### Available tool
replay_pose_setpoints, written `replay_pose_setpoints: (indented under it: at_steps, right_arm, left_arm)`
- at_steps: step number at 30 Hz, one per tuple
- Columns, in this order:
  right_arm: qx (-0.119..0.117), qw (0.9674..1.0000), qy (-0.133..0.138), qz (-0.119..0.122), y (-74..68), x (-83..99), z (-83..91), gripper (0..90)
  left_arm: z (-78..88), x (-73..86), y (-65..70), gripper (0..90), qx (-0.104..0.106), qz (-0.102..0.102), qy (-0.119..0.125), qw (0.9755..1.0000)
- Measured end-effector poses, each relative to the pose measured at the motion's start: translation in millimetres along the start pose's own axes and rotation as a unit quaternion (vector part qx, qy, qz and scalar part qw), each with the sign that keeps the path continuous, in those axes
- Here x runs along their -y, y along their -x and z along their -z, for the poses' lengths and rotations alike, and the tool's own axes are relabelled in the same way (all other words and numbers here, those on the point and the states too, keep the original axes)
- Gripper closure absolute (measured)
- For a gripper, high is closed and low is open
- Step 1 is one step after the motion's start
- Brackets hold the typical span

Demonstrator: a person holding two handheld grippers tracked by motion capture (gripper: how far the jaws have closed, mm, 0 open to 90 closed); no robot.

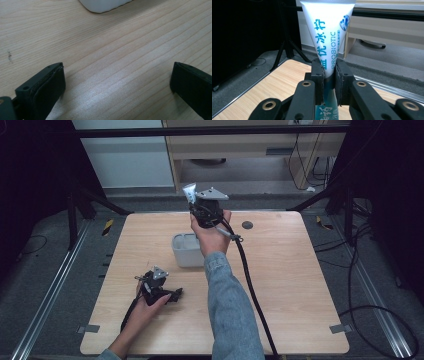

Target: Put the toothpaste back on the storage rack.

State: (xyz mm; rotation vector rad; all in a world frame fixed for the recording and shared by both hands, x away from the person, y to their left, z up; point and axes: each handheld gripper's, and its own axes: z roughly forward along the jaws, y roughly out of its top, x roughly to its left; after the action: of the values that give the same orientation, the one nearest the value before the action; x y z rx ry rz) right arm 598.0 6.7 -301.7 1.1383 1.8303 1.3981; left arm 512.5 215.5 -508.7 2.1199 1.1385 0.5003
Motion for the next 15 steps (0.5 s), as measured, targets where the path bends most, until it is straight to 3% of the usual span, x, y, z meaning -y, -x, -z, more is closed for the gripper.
replay_pose_setpoints:
  at_steps: [15]
  right_arm:
    - [0.000,1.0000,-0.008,-0.006,-6.0,14.8,-26.9,79.3]
  left_arm:
    - [-0.2,-0.3,-0.3,0.0,0.002,-0.002,0.000,1.0000]
